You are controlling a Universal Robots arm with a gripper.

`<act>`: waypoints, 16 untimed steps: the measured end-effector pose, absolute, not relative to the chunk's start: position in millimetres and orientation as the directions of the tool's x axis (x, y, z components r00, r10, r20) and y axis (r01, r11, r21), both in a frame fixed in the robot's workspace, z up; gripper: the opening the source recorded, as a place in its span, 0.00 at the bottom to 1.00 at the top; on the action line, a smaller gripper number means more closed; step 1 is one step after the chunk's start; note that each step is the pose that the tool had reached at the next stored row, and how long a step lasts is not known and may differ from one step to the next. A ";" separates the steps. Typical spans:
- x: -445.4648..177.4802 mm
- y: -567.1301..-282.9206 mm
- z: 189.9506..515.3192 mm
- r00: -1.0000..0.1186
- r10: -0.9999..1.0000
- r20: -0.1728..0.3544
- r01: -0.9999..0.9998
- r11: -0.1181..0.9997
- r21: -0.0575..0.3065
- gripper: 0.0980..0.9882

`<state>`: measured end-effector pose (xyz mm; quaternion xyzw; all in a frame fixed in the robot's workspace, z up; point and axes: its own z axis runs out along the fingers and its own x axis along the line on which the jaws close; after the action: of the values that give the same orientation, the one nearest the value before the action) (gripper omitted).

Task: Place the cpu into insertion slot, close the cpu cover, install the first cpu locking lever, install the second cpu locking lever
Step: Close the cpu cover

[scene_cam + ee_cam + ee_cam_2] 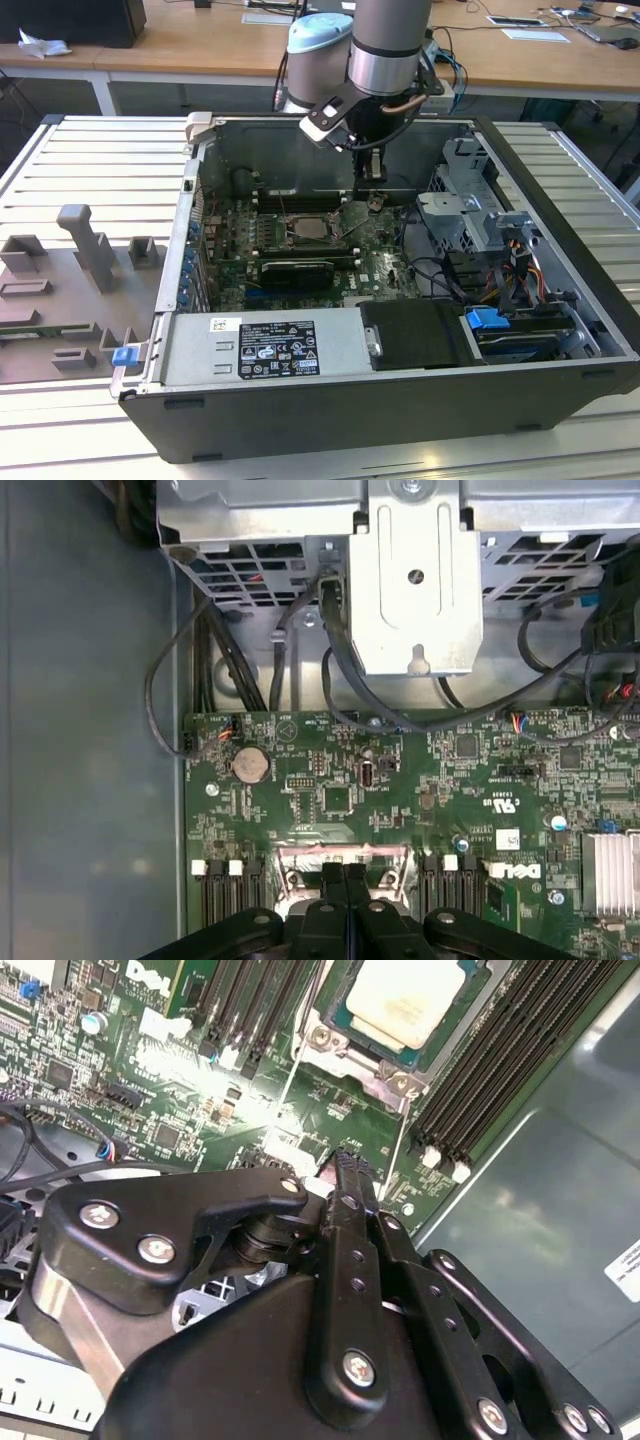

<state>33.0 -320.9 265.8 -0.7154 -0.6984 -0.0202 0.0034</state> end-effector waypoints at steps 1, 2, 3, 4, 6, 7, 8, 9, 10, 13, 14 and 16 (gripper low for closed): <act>33.8 -320.9 265.8 0.024 0.999 0.034 0.999 -0.024 0.023 0.01; 34.9 -320.9 265.8 0.024 0.999 0.034 0.999 -0.025 0.023 0.01; 36.7 -320.9 265.8 0.024 0.999 0.034 0.999 -0.025 0.023 0.01; 37.8 -320.9 265.8 0.024 0.999 0.034 0.999 -0.024 0.023 0.01; 39.0 -320.9 265.8 0.024 0.999 0.034 0.999 -0.024 0.023 0.01; 39.8 -320.9 265.8 0.024 0.999 0.034 0.999 -0.024 0.023 0.01; 40.3 -320.9 265.8 0.024 0.999 0.034 0.999 -0.024 0.023 0.01; 41.5 -320.9 265.8 0.024 0.999 0.034 0.999 -0.024 0.023 0.01; 42.9 -320.9 265.8 0.024 0.999 0.034 0.999 -0.024 0.023 0.01; 45.5 -320.9 265.8 0.024 0.999 0.034 0.999 -0.024 0.023 0.01; 46.1 -320.9 265.8 0.024 0.999 0.034 0.999 -0.025 0.023 0.01; 47.9 -320.9 265.8 0.024 0.999 0.034 0.999 -0.025 0.023 0.01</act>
<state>47.9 -320.9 265.8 -0.7154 -0.6984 -0.0202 0.0034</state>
